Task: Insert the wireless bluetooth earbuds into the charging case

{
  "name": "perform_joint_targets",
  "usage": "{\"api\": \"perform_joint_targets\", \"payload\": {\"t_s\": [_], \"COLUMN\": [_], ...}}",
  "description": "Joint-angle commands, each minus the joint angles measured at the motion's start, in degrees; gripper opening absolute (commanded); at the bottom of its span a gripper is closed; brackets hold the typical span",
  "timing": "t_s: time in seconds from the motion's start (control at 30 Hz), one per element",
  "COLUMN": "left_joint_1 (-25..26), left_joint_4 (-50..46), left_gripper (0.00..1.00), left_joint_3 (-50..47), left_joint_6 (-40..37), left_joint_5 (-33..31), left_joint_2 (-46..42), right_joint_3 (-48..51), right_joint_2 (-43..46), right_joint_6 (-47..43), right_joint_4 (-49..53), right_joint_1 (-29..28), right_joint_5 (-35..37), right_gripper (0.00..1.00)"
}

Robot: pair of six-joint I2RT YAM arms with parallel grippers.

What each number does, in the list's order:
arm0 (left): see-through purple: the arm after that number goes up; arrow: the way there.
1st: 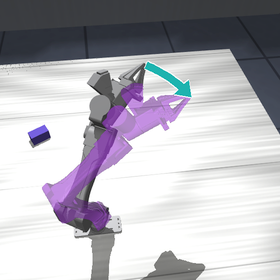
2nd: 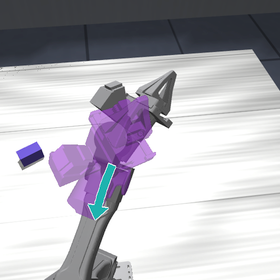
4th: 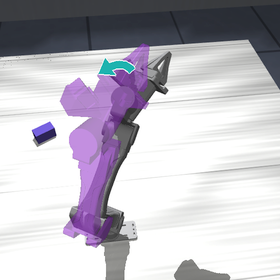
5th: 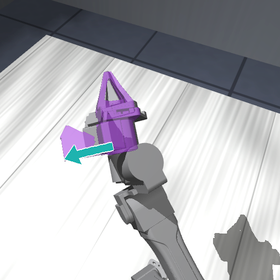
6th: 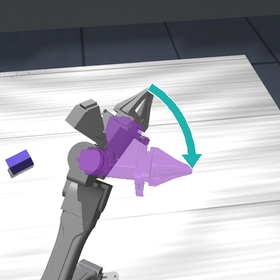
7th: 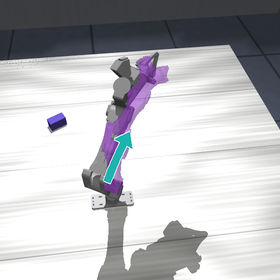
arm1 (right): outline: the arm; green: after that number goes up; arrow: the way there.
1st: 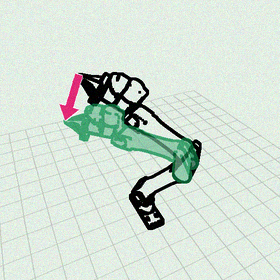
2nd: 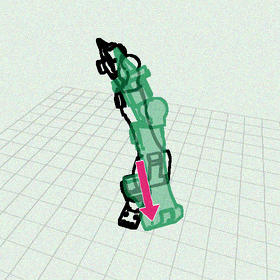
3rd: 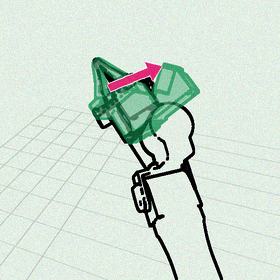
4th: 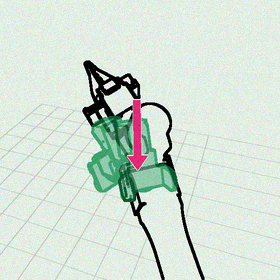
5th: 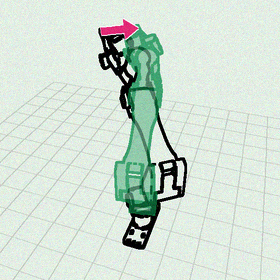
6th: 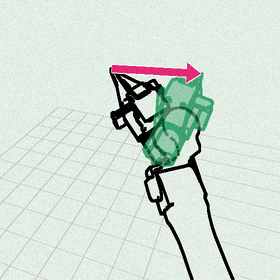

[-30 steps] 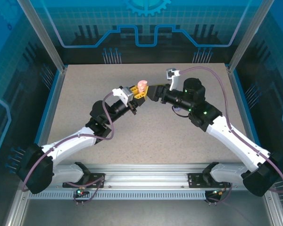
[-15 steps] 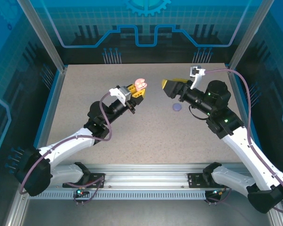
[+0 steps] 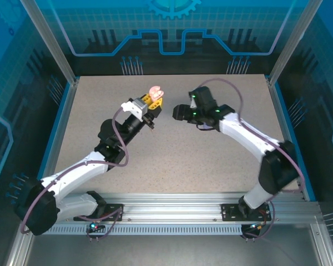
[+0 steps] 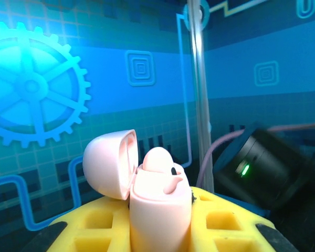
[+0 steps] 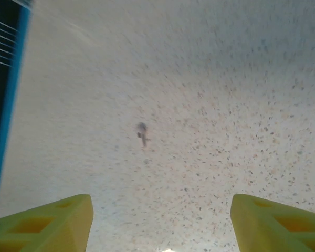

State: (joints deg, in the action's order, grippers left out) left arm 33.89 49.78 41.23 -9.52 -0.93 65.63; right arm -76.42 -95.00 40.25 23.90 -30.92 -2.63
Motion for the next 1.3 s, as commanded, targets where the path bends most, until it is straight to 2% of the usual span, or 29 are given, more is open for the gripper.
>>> {"api": "perform_joint_targets", "payload": {"t_s": [0.0, 0.27, 0.37, 0.53, 0.67, 1.0, 1.27], "left_joint_1": [-1.71, -4.63, -5.22, -6.02, -6.55, -7.0, -7.1], "left_joint_4": [0.5, -2.32, -2.41, -2.54, -2.86, -3.07, -2.68], "left_gripper": [0.0, 0.0, 0.0, 0.0, 0.0, 0.0, 0.0], "left_joint_3": [1.98, 1.73, 1.31, 1.06, 0.7, 0.34, 0.06], "left_joint_6": [0.41, 2.52, 3.26, 4.02, 4.16, 4.42, 4.86], "left_joint_5": [-2.72, -3.72, -3.86, -3.83, -3.77, -3.33, -3.22], "left_joint_2": [-2.75, -6.18, -6.9, -7.35, -8.04, -8.67, -8.41], "right_joint_3": [-6.98, -29.86, -38.6, -47.5, -50.53, -57.13, -58.45], "right_joint_2": [-8.15, -29.66, -35.64, -43.44, -46.7, -52.53, -54.45], "right_joint_6": [-1.59, -5.96, -7.56, -8.68, -8.89, -10.49, -10.8], "right_joint_4": [4.48, 14.82, 19.88, 24.13, 25.07, 28.13, 28.39], "right_joint_1": [-2.34, -7.44, -9.3, -10.92, -11.81, -13.48, -13.97], "right_joint_5": [1.31, 3.12, 5.75, 8.69, 9.04, 12.65, 13.6], "right_gripper": [0.69, 0.6, 0.56, 0.51, 0.46, 0.44, 0.38]}}
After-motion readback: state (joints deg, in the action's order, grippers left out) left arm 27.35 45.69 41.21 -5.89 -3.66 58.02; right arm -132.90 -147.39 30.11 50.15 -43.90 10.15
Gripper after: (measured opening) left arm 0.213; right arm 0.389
